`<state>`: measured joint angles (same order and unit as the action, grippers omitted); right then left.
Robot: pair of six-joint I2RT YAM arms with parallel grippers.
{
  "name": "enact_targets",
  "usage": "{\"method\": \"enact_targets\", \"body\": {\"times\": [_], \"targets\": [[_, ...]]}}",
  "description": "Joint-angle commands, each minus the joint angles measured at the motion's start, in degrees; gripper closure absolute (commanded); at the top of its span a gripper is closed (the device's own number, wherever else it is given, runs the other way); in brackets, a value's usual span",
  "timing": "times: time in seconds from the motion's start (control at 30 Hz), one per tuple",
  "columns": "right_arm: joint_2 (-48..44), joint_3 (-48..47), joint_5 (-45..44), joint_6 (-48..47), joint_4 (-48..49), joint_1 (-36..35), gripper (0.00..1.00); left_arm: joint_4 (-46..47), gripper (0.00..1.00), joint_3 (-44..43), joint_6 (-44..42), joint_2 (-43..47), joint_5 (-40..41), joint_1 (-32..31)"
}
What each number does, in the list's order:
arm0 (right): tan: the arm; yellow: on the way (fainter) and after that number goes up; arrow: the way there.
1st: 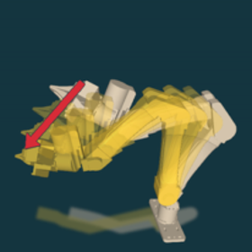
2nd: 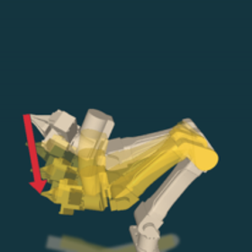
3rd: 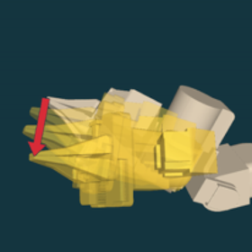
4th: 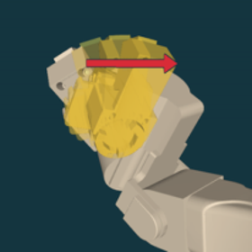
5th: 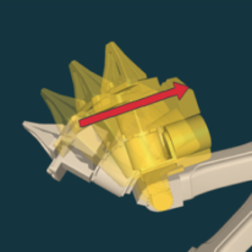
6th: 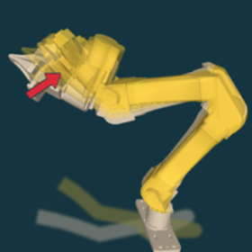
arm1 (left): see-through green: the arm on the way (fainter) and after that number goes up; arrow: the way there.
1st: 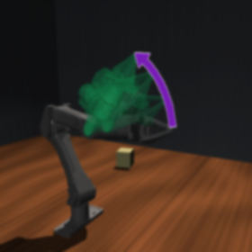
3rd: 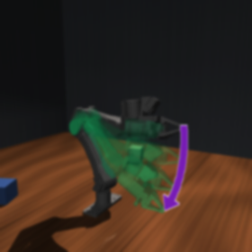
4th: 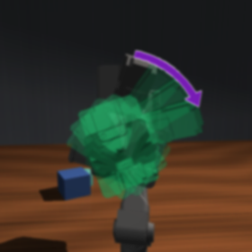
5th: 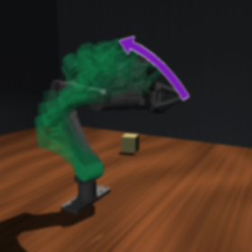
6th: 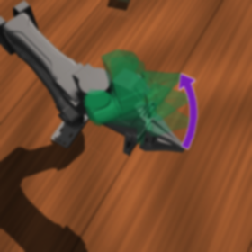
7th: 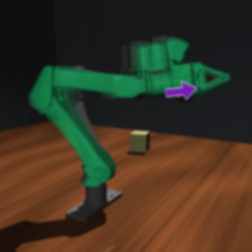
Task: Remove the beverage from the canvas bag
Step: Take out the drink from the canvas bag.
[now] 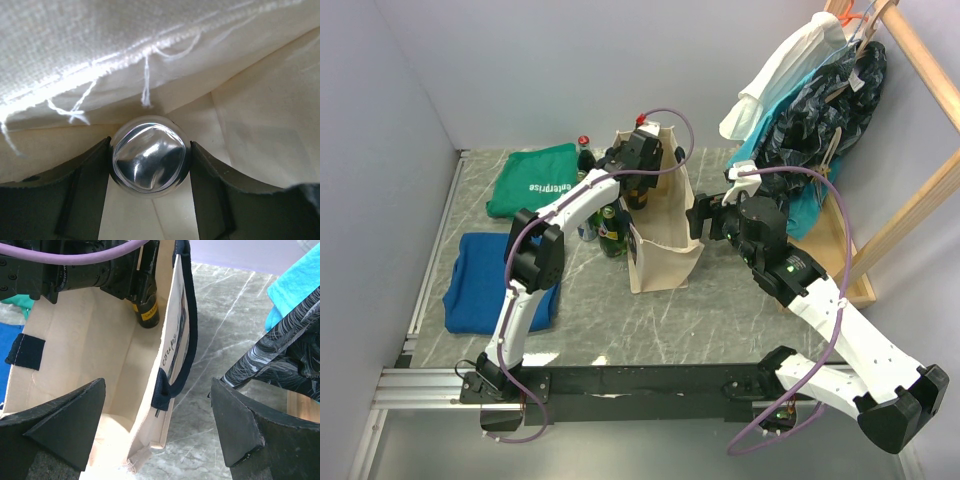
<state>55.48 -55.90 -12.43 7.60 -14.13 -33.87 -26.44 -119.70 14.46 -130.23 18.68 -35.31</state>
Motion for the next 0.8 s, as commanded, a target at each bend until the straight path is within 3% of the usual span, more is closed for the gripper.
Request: {"method": "enact_targets", "body": {"times": [0.0, 0.77], "targets": [[-0.11, 0.0, -0.41, -0.74, 2.27, -0.15, 0.09, 1.48, 0.99, -0.18, -0.92, 2.35, -5.67, -0.99], [-0.02, 0.0, -0.32, -0.48, 2.18, -0.06, 0.09, 1.74, 0.99, 2.63, -2.68, 6.66, -8.57, -2.48]]}}
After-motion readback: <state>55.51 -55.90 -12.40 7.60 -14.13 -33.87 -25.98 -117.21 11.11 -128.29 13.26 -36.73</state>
